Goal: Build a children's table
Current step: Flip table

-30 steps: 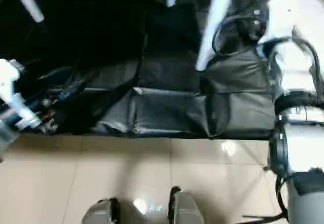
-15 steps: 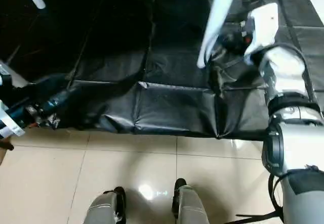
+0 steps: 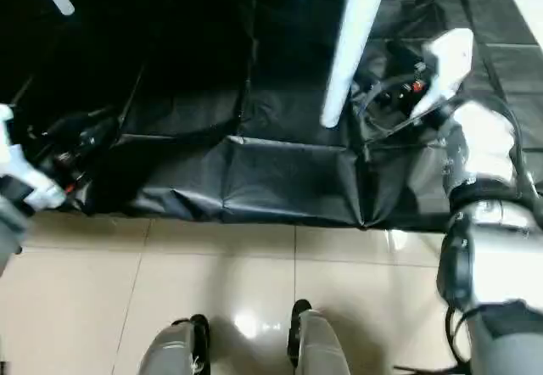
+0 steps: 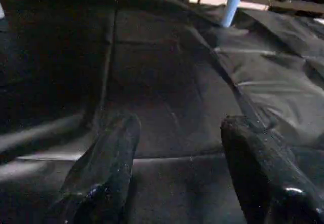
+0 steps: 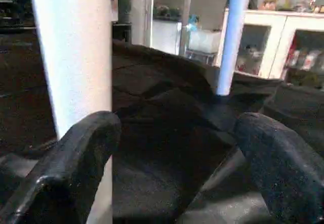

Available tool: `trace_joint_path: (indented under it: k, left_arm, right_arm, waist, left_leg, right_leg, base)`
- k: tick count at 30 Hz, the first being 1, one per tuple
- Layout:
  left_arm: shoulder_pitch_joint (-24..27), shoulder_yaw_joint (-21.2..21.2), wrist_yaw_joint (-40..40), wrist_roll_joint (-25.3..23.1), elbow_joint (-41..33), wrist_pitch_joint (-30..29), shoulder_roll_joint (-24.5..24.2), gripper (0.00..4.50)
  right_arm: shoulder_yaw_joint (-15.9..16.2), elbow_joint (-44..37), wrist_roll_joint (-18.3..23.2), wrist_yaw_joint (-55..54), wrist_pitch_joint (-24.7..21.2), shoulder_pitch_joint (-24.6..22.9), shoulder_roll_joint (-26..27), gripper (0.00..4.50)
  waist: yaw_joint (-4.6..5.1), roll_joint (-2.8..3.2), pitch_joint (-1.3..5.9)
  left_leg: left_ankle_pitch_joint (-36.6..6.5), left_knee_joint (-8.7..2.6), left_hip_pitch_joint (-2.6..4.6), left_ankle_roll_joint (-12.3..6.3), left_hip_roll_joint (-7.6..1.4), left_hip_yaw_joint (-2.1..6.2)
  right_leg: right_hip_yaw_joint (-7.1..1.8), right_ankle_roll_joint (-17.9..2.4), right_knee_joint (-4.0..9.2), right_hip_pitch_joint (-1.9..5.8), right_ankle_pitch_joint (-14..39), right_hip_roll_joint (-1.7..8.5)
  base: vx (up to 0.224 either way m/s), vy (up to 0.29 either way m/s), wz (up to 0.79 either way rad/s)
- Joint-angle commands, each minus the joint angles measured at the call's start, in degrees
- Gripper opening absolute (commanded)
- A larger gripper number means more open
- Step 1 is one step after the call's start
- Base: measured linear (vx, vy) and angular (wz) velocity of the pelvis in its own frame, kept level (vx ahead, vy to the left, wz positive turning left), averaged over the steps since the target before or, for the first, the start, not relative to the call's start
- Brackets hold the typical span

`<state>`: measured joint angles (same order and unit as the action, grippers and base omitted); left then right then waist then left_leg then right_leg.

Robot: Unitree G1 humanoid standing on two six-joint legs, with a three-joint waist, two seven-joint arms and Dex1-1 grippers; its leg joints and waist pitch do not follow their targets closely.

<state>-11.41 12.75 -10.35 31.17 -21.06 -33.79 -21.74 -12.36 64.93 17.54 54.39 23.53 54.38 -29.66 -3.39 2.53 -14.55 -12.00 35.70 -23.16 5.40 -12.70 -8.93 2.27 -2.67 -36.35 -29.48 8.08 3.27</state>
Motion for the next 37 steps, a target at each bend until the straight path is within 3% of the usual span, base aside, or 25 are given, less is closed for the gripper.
trace_joint_path:
  k: [1,2,3,5,8,9,10,11,13,14,17,18,19,20,23,26,28,29,31,32,33,34,35,36,37]
  left_arm:
    - [0.12,-0.25,0.77,0.77,-0.81,-1.91,0.67,2.95]
    - [0.21,-0.44,1.01,2.53,-1.48,-2.08,2.52,2.95]
    - [0.21,-0.44,1.01,2.53,-1.48,-2.08,2.52,2.95]
    - [1.5,-1.87,2.74,-1.19,-2.53,1.61,3.93,2.95]
    - [2.27,-2.6,7.1,-4.41,-2.29,3.77,7.28,2.95]
    - [2.27,-2.6,7.1,-4.41,-2.29,3.77,7.28,2.95]
    - [2.94,-3.36,8.55,-6.39,-2.31,5.62,8.82,2.95]
    - [3.93,-4.14,8.98,-6.94,-2.83,6.5,10.13,2.95]
    - [4.66,-4.94,10.27,-8.28,-2.97,7.52,11.23,2.95]
    - [5.3,-6.03,10.81,-9.4,-2.93,8.25,11.85,2.95]
    - [6.04,-8.71,11.42,-11.8,-2.22,8.88,12.23,2.95]
    - [6.04,-8.71,11.42,-11.8,-2.22,8.88,12.23,2.95]
    - [6.35,-10.96,10.98,-13.6,-1.55,10.26,12.39,2.95]
    - [6.53,-11.15,11.28,-13.8,-1.4,10.58,13.27,2.95]
    - [7.64,-11.95,12.45,-16.57,-2.49,13.35,14.46,2.95]
    - [9.1,-12.18,12.53,-18.44,-3.78,15.8,14.12,2.95]
    - [9.53,-12.32,13.95,-21.1,-2.1,17.61,13.84,2.95]
    - [9.54,-12.31,14.15,-21.33,-1.87,17.69,13.85,2.95]
    - [9.72,-13.82,13.56,-24.05,-0.03,19.31,12.74,2.95]
    - [9.94,-14.11,13.17,-24.31,0.09,19.67,12.77,2.95]
    - [10.06,-14.0,13.1,-24.22,0.03,19.8,13.16,2.95]
    - [10.12,-13.93,13.07,-24.16,0.0,19.86,13.37,2.95]
    - [10.15,-13.94,13.17,-24.63,0.04,20.48,13.64,2.95]
    - [10.14,-13.95,13.23,-24.85,0.07,20.64,13.75,2.95]
    - [10.14,-13.97,13.2,-24.8,0.07,20.47,13.77,2.95]
  right_arm:
    - [-2.37,-1.99,-0.51,-9.07,1.05,-1.76,-1.46,4.15]
    - [-6.61,-5.9,1.39,-19.78,-2.68,-4.6,-1.91,4.15]
    - [-6.61,-5.9,1.39,-19.78,-2.68,-4.6,-1.91,4.15]
    - [-12.08,-17.87,5.91,-25.54,-11.11,-10.66,-0.2,4.15]
    - [-12.43,-43.7,5.34,-29.36,-24.31,-23.85,3.12,4.15]
    - [-12.43,-43.7,5.34,-29.36,-24.31,-23.85,3.12,4.15]
    - [-12.48,-54.06,3.4,-35.22,-30.34,-28.09,5.09,4.15]
    - [-13.07,-62.18,-3.97,-42.54,-35.0,-30.5,7.56,4.15]
    - [-9.86,-67.79,0.81,-42.23,-39.28,-33.44,6.66,4.15]
    - [-5.75,-72.28,4.98,-40.63,-38.49,-36.49,6.23,4.15]
    - [0.52,-78.66,11.76,-42.52,-38.79,-40.54,8.3,4.15]
    - [0.52,-78.66,11.76,-42.52,-38.79,-40.54,8.3,4.15]
    - [5.04,-81.59,10.75,-43.69,-40.24,-42.84,11.98,4.15]
    - [6.06,-83.37,9.12,-43.56,-41.34,-43.79,13.97,4.15]
    - [7.84,-88.48,5.33,-44.82,-46.33,-47.25,18.45,4.15]
    - [9.42,-90.0,3.31,-48.05,-45.44,-50.43,18.9,4.15]
    - [11.32,-89.31,3.76,-49.17,-43.48,-51.75,16.79,4.15]
    - [11.56,-89.19,3.58,-49.13,-43.16,-51.8,16.5,4.15]
    - [11.65,-87.99,1.51,-48.62,-42.06,-51.67,16.47,4.15]
    - [10.92,-87.69,1.28,-48.39,-42.26,-51.8,17.12,4.15]
    - [10.25,-87.6,0.76,-48.06,-42.42,-51.96,17.78,4.15]
    - [9.94,-87.58,0.48,-47.89,-42.5,-52.03,18.09,4.15]
    - [9.71,-87.68,-0.62,-47.73,-42.29,-52.46,18.49,4.15]
    - [9.76,-87.81,-1.22,-47.86,-42.02,-52.7,18.61,4.15]
    - [9.87,-87.83,-1.24,-48.0,-41.86,-52.75,18.53,4.15]
  waist:
    - [-0.3,-0.87,7.49]
    - [-0.31,-1.24,7.96]
    - [-0.49,-1.19,7.68]
    - [-0.68,-1.19,8.45]
    - [-0.98,-1.18,9.03]
    - [-0.84,-1.26,8.79]
    - [-0.47,-1.56,9.43]
    - [-0.26,-1.71,9.45]
    - [0.24,-1.54,9.7]
    - [0.41,-1.52,9.99]
    - [1.1,-1.74,9.89]
    - [1.36,-1.37,9.65]
    - [1.79,-1.95,9.91]
    - [1.84,-1.78,10.46]
    - [2.01,-2.08,11.16]
    - [2.11,-1.35,11.31]
    - [2.36,-1.52,11.34]
    - [2.32,-1.28,11.22]
    - [2.68,-1.54,10.53]
    - [3.31,-1.2,9.87]
    - [3.42,-0.77,9.8]
    - [2.55,0.38,9.39]
    - [1.42,0.32,9.0]
    - [-0.3,-0.59,8.95]
    - [0.15,-2.35,9.69]
  left_leg:
    - [7.64,-1.93,0.86,-18.38,0.61,-1.22]
    - [6.62,-1.81,0.88,-16.52,1.04,-1.42]
    - [6.01,-1.94,0.81,-15.89,1.09,-1.44]
    - [4.22,-1.83,1.09,-14.37,1.0,-1.51]
    - [4.56,-1.89,0.81,-12.91,1.01,-1.3]
    - [4.76,-2.09,0.56,-12.47,1.36,-1.32]
    - [2.65,-2.14,0.59,-11.05,1.29,-1.36]
    - [3.05,-2.19,0.4,-9.16,1.45,-1.34]
    - [-1.04,-2.52,0.64,-5.73,1.75,-1.47]
    - [-3.6,-2.64,0.68,-4.31,1.66,-1.48]
    - [-9.76,-2.87,0.66,-2.92,2.03,-1.54]
    - [-12.32,-2.92,1.2,-2.1,2.18,-1.49]
    - [-12.98,-2.77,1.24,-1.71,2.39,-1.43]
    - [-12.42,-3.2,0.93,-0.86,2.39,-1.17]
    - [-12.35,-4.17,0.53,-0.45,1.82,-0.58]
    - [-16.92,-4.95,1.82,-0.42,1.09,-0.27]
    - [-19.97,-5.24,1.96,-0.58,1.1,-0.08]
    - [-21.83,-5.44,2.53,-0.74,0.88,-0.03]
    - [-26.69,-5.64,3.27,-1.47,0.9,-0.07]
    - [-31.6,-6.11,4.06,-1.82,0.6,0.47]
    - [-33.95,-6.91,4.06,-1.76,-0.17,0.94]
    - [-41.02,-10.88,1.65,-2.01,-3.65,2.07]
    - [-45.08,-13.01,-0.59,-1.53,-5.03,1.97]
    - [-47.43,-12.94,1.46,-2.47,-4.81,-0.52]
    - [-44.08,-9.63,4.2,-1.56,-3.13,-0.69]
  right_leg:
    - [-1.5,-21.34,2.49,6.21,2.02,2.24]
    - [-1.49,-20.74,2.64,6.34,3.96,1.92]
    - [-1.64,-20.06,2.89,6.3,4.47,1.83]
    - [-1.52,-18.43,2.62,6.39,4.72,1.48]
    - [-1.55,-15.29,2.62,6.8,2.61,1.25]
    - [-1.48,-14.75,2.93,6.91,3.11,0.93]
    - [-1.35,-13.76,3.21,7.07,6.64,1.25]
    - [-1.54,-11.83,3.5,7.01,7.92,1.02]
    - [-1.34,-8.43,4.32,7.0,15.52,1.17]
    - [-1.38,-6.23,4.64,6.9,18.64,1.16]
    - [-0.81,0.68,6.29,6.11,30.27,1.07]
    - [-0.38,3.55,7.29,5.21,36.62,1.07]
    - [-0.12,4.75,7.76,5.33,38.76,1.02]
    - [0.03,6.68,8.28,5.44,39.53,1.17]
    - [0.28,6.08,8.19,6.11,35.24,1.07]
    - [0.5,3.96,8.61,5.84,31.48,1.04]
    - [0.87,3.63,8.72,6.3,30.66,1.07]
    - [1.0,3.85,9.18,6.1,30.24,1.03]
    - [1.99,4.28,10.61,5.9,33.08,0.79]
    - [4.23,6.06,12.13,6.87,36.97,0.77]
    - [4.92,5.94,11.76,7.78,35.59,0.71]
    - [4.16,3.08,4.02,11.13,24.76,1.22]
    - [3.05,1.34,-2.06,12.52,17.07,1.9]
    - [0.9,0.62,-3.71,9.77,12.86,1.75]
    - [-1.38,2.71,-1.0,8.09,23.01,2.23]
  base:
    - [0.0,0.0,0.0]
    - [0.0,0.0,0.0]
    - [0.0,0.0,0.0]
    - [0.0,0.0,0.0]
    - [0.0,0.0,0.0]
    - [0.0,0.0,0.0]
    - [0.0,0.0,0.0]
    - [0.0,0.0,0.0]
    - [0.0,0.0,0.0]
    - [0.0,0.0,0.0]
    - [0.0,0.0,0.0]
    - [0.0,0.0,0.0]
    - [0.0,0.0,0.0]
    - [0.0,0.0,0.0]
    - [0.0,0.0,0.0]
    - [-0.019,0.036,-0.01]
    - [-0.034,0.06,-0.03]
    - [-0.037,0.059,-0.04]
    - [0.0,0.0,0.0]
    - [0.0,0.0,0.0]
    - [0.0,0.0,0.0]
    - [-0.072,-0.02,-0.11]
    - [-0.072,-0.02,-0.11]
    - [-0.051,-0.077,0.08]
    - [0.0,0.0,0.0]
